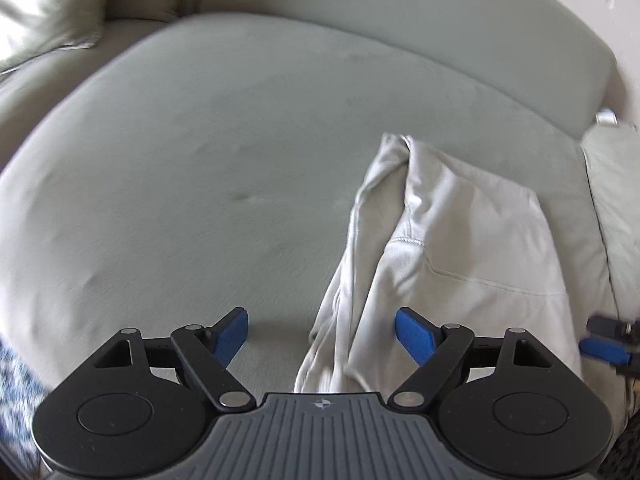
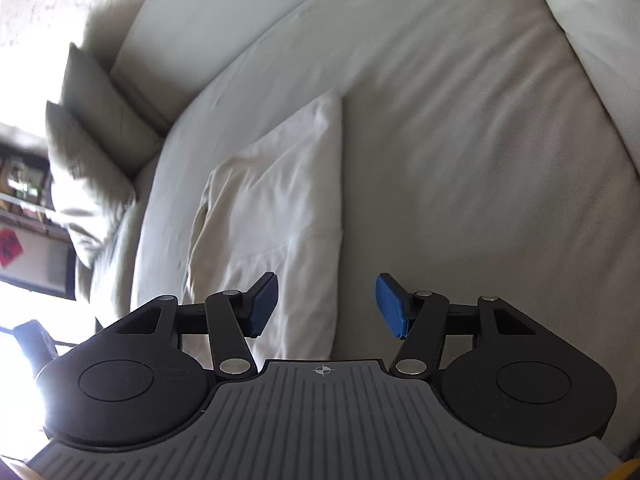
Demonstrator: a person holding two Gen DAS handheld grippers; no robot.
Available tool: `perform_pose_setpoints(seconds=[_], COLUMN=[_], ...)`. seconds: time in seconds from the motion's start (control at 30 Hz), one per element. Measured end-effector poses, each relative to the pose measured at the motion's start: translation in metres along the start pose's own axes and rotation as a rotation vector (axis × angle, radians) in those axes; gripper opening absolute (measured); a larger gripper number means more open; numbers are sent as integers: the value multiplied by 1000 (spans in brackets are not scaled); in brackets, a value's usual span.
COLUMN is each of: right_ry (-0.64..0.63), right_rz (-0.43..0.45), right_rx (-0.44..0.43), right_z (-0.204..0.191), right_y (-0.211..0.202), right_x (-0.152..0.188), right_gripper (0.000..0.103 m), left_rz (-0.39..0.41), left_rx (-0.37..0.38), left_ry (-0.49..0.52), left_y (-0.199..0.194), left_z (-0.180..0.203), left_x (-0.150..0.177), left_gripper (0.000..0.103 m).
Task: Fold clothes
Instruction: 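Grasp the folded sweatshirt with both tools and lift it, then carry the folded sweatshirt onto the red and tan clothes pile and release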
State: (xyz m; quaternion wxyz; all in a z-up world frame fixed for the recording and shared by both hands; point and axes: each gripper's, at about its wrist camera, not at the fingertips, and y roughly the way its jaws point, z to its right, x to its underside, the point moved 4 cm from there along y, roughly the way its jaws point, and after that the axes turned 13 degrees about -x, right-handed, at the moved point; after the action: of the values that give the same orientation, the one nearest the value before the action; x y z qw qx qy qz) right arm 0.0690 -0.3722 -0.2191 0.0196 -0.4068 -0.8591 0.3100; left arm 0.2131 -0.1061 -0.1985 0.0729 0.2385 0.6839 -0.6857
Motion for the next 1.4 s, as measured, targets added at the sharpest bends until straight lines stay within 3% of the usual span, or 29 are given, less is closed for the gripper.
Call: perform_pose_setpoints(seconds=[0.17, 0.5, 0.53, 0.6, 0.63, 0.67, 0.73, 0.87, 0.97, 1.1, 1.2, 1.4], right_ry=[8, -75, -101, -149, -173, -205, -290, -487, -596, -626, -650, -603], right_rz=[18, 74, 74, 67, 62, 57, 61, 109, 132, 191, 264, 481], right_rx=[-32, 42, 57, 90, 105, 117, 139, 135, 131, 128, 164, 355], right_z=[10, -7, -10, -17, -20, -25, -37, -78, -106, -124, -128, -104], right_y=[29, 83, 87, 93, 95, 95, 91, 64, 35, -24, -92, -240], right_x=[-27, -68, -68, -66, -64, -63, -59, -47, -38, -38, -44, -71], right_gripper=[60, 55, 52, 42, 34, 11, 7, 5, 5, 5, 5, 5], left_rz=[6, 32, 34, 40, 41, 45, 60, 118, 165, 244, 327, 404], left_rx=[15, -47, -38, 0, 20, 34, 29, -13, 9, 87, 165, 369], left_ry=[101, 223, 226, 240, 248, 261, 284, 281, 284, 338, 383, 535], left_y=[13, 23, 22, 19, 15, 12, 6, -11, -39, -91, -136, -209], left_z=[16, 53, 55, 58, 59, 62, 67, 74, 86, 115, 146, 260], left_x=[-9, -11, -11, -9, -6, -4, 0, 9, 16, 20, 16, -6], left_gripper=[81, 83, 79, 54, 36, 22, 13, 10, 10, 10, 10, 10])
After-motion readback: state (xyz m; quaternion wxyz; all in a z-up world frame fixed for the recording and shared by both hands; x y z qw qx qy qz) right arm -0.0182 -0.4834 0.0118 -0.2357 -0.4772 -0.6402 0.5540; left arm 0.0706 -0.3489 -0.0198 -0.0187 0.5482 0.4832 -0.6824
